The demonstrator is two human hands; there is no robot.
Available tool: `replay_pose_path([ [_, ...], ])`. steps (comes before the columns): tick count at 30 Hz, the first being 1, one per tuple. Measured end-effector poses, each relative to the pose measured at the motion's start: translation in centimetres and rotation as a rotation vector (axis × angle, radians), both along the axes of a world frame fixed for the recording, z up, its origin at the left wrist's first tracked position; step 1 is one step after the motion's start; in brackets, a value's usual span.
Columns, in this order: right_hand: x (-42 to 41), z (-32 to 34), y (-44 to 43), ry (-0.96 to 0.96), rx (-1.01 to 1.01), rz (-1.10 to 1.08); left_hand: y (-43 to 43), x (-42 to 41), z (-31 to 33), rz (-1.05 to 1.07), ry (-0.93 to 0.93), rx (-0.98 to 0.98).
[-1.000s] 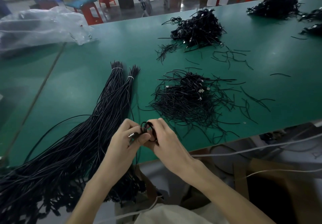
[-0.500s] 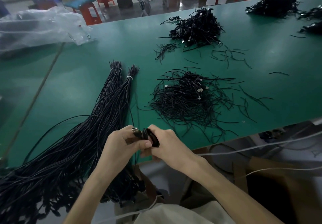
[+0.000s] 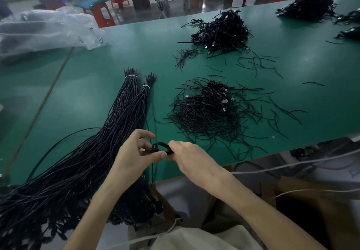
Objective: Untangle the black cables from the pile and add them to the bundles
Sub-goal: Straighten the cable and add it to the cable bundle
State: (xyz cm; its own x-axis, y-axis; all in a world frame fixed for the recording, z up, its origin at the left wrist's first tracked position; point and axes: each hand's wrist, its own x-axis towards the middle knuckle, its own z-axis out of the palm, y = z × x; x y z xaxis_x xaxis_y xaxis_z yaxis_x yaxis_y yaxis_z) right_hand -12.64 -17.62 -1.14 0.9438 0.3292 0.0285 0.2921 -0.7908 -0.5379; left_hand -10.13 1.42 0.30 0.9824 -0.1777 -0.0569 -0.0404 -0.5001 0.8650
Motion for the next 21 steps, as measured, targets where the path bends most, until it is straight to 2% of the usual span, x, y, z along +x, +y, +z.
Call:
replay_pose_path([
  [5, 0.5, -0.3, 0.0, -0.080, -0.148, 0.049, 0.2, 0.8, 0.7, -0.256, -0.226, 0.339],
  [9, 1.0, -0.3, -0.4, -0.092, -0.206, 0.105, -0.2, 1.2, 0.8, -0.469, -0.140, 0.615],
  [14, 1.4, 0.1, -0.7, -0.161, -0.231, 0.103, -1.2, 1.0, 1.0, -0.520, -0.085, 0.707],
  [19, 3.1, -0.6, -1.0, -0.293, -0.238, 0.073, -1.8, 1.7, -0.2, -0.405, -0.078, 0.705],
  [21, 3.8, -0.9, -1.4, -0.375, -0.291, -0.005, -1.2, 1.8, -0.9, -0.291, -0.079, 0.603],
])
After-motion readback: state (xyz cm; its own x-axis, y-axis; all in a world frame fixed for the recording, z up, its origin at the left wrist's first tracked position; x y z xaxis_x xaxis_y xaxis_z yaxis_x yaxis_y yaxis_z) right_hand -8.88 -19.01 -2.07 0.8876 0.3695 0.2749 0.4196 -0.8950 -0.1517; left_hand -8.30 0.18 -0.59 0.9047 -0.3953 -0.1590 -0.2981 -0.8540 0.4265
